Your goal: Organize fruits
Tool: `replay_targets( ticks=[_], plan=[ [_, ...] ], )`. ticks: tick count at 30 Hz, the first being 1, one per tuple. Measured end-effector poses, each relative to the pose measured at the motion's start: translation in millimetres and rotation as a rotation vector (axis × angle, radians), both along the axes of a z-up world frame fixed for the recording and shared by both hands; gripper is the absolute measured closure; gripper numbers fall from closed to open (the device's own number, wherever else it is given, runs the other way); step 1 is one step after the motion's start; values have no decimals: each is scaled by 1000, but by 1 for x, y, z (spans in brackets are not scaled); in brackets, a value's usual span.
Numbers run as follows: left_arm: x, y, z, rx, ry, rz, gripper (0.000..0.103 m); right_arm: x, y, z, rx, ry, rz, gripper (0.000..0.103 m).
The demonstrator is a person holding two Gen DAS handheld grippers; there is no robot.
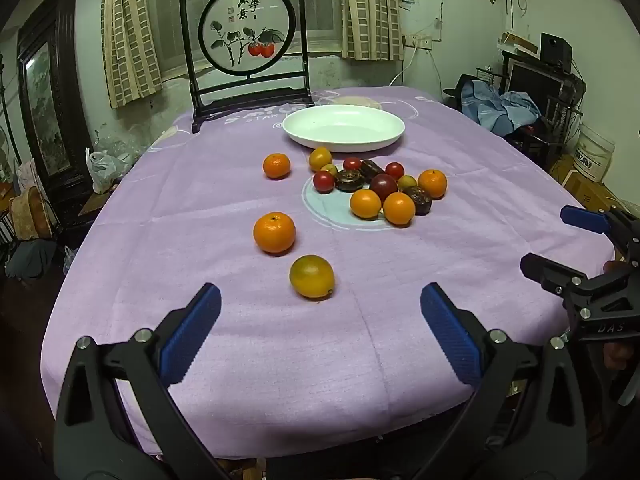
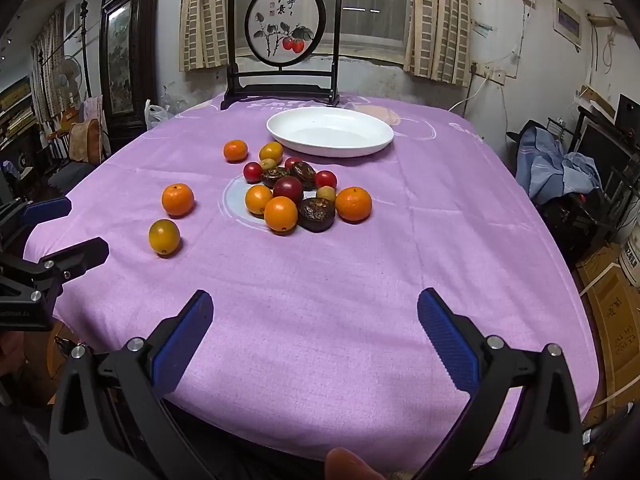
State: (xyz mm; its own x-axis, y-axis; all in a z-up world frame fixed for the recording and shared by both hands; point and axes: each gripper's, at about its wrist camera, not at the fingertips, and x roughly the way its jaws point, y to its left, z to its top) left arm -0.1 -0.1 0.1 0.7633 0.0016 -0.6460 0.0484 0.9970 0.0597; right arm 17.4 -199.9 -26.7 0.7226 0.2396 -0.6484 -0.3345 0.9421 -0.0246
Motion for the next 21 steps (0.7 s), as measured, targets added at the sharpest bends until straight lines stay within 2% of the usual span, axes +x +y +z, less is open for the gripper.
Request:
replay_targets(
  ticks=[21],
  plan=[
    [-1,6,-1,-11,-1,3,2,-1,5,-4,-8,6,5,1]
  ],
)
